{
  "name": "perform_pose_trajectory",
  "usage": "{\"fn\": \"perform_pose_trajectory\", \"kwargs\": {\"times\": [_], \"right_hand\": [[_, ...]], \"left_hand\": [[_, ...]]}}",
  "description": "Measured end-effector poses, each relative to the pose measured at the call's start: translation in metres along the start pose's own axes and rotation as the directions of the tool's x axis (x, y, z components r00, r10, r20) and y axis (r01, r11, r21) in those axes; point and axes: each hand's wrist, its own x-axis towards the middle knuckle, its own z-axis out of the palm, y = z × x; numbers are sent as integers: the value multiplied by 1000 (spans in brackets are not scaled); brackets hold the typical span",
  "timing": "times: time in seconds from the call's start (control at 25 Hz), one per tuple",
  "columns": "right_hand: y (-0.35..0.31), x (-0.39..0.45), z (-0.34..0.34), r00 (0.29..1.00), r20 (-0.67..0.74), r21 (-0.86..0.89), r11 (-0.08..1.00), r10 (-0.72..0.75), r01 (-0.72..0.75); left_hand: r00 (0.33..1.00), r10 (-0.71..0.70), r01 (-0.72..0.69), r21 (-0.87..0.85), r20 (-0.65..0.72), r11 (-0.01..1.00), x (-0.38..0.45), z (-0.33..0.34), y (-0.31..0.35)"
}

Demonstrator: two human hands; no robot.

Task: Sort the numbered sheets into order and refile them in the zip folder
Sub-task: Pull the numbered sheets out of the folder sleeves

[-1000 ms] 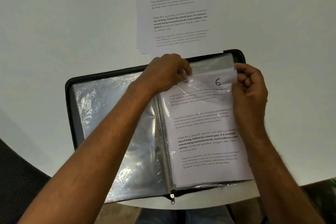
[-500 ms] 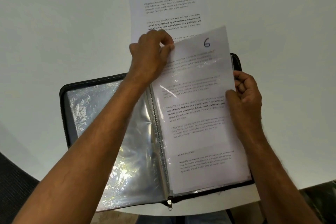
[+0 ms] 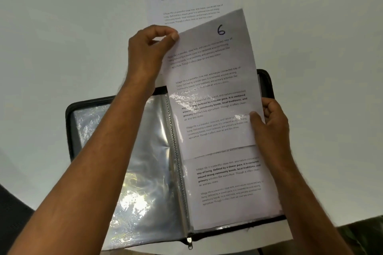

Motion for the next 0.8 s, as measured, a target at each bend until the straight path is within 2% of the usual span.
{"fn": "perform_pose_trajectory", "kwargs": {"times": [0.16,0.24,0.28,0.36,0.4,0.48,0.56,0.68,0.8], "right_hand": [[1,1,3,1000,-19,13,1000,17,-16],[0,1,4,999,-23,30,999,37,-36],[-1,1,4,999,-26,38,998,47,-46],[-1,0,3,998,-35,52,997,60,-58],[-1,0,3,997,-34,55,997,64,-62],[-2,0,3,997,-24,61,996,71,-69],[-2,0,2,997,-18,74,995,75,-73],[-4,0,2,997,-8,92,993,75,-74],[-6,-2,1,998,1,114,991,68,-68]], "left_hand": [[992,-98,96,-29,-82,995,-9,-15,-21],[991,-124,121,-49,-51,991,-21,-18,-31],[994,-111,111,-3,-22,994,-29,-18,-36],[998,-33,20,270,44,963,-43,-18,-50],[998,8,-37,419,69,907,-48,-19,-56],[996,41,-75,562,74,824,-54,-18,-64],[997,74,-76,511,25,856,-53,-15,-62],[998,51,-36,306,-40,951,-38,-9,-50],[994,18,3,189,-112,982,-8,-4,-42]]}}
